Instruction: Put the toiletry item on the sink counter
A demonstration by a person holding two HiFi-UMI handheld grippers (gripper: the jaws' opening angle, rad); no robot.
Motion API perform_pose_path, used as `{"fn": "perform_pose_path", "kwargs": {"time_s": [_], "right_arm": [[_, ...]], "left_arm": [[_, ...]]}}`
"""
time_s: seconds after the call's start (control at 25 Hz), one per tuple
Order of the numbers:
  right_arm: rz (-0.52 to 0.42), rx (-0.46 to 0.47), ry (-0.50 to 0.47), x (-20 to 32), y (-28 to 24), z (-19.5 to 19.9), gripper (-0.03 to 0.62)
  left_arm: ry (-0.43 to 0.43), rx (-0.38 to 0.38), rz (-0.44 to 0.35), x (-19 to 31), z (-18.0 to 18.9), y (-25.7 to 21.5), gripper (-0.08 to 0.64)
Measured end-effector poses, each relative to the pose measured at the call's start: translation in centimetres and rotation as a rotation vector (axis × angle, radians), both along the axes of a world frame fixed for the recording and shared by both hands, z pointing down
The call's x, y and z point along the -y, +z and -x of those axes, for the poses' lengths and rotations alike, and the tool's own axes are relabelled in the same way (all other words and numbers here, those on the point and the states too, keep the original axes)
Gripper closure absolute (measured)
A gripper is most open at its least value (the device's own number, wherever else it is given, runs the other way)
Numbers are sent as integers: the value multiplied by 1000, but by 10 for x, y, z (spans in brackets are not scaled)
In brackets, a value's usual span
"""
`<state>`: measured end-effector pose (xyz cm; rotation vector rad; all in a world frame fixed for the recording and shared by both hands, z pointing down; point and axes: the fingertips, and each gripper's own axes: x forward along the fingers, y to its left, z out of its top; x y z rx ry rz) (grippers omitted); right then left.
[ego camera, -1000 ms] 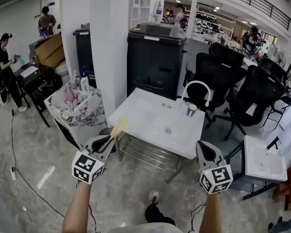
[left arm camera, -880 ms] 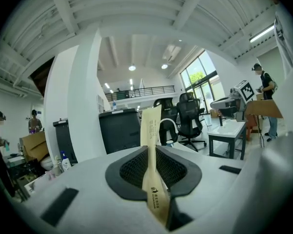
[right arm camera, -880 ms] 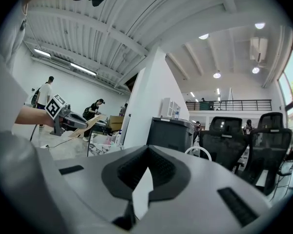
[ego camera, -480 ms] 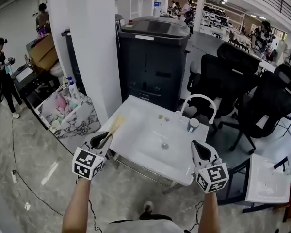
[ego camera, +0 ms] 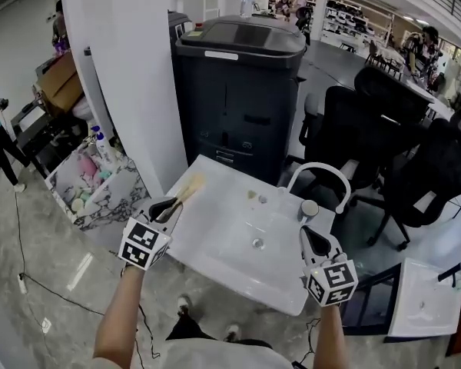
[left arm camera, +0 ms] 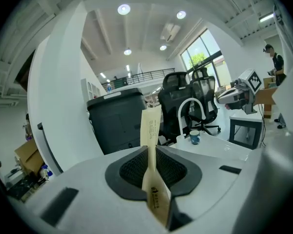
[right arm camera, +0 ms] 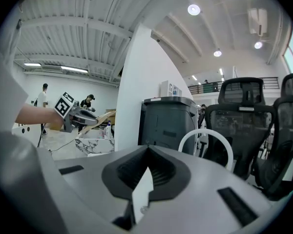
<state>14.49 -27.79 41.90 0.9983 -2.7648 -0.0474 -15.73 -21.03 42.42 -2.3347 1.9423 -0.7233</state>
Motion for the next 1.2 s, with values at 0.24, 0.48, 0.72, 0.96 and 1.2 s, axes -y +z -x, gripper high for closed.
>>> {"fn": "perform_pose_path", "kwargs": {"time_s": [0.24, 0.48, 0.72, 0.96, 1.2], "right_arm": [[46, 2, 93, 37, 24, 19, 596], [131, 84, 221, 74, 43, 45, 595], [173, 40, 345, 102, 68, 64, 595], [199, 14, 448, 120, 85, 82, 595], [246, -24, 502, 127, 101, 97, 595]], "left_arm": [[115, -23, 62, 75, 19, 33, 512], [259, -17, 142, 153, 46, 68, 511], [407, 49, 209, 215, 66, 99, 511], [581, 111, 296, 259, 70, 145, 512], [762, 252, 384, 289, 66, 208, 512]]}}
